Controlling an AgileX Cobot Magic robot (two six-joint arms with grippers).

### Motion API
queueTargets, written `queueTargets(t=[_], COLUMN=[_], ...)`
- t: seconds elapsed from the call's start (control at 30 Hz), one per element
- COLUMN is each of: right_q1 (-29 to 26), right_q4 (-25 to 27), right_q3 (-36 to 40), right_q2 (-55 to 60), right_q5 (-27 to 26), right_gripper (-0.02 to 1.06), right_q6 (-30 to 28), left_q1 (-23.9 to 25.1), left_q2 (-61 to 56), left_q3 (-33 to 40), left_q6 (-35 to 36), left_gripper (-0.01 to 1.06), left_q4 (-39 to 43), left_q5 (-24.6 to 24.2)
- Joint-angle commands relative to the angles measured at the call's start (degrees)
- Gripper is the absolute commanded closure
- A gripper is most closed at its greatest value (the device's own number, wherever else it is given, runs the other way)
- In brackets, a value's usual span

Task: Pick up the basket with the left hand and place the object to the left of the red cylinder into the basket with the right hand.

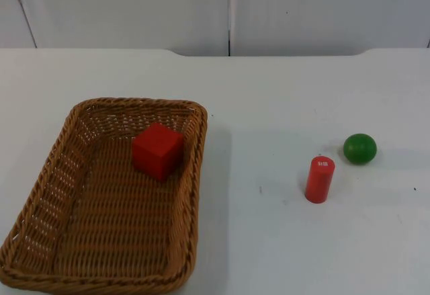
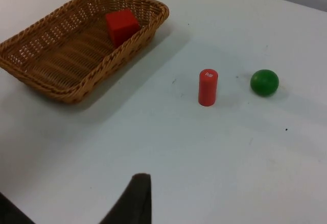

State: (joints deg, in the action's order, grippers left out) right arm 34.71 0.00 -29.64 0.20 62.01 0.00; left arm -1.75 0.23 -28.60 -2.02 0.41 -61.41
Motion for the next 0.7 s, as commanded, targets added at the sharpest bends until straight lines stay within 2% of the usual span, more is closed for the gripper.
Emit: queueTargets(t=[0.0, 0.67], right_q1=[-0.15, -0.15], right_q4=[0.0, 0.0], right_q3=[0.04, 0.04], right_q2=[-0.2, -0.2], right_q5=[-0.13, -0.13], right_gripper=[-0.01, -0.01], right_q6=[-0.83, -0.72], left_q1=[-0.18, -0.18], left_q2=[-0.23, -0.23], left_q3=[0.31, 0.31], left_q6=[-0.2, -0.2], left_gripper=[0.0, 0.0], left_q4=[-0.41, -0.41], left_q5=[-0.15, -0.15])
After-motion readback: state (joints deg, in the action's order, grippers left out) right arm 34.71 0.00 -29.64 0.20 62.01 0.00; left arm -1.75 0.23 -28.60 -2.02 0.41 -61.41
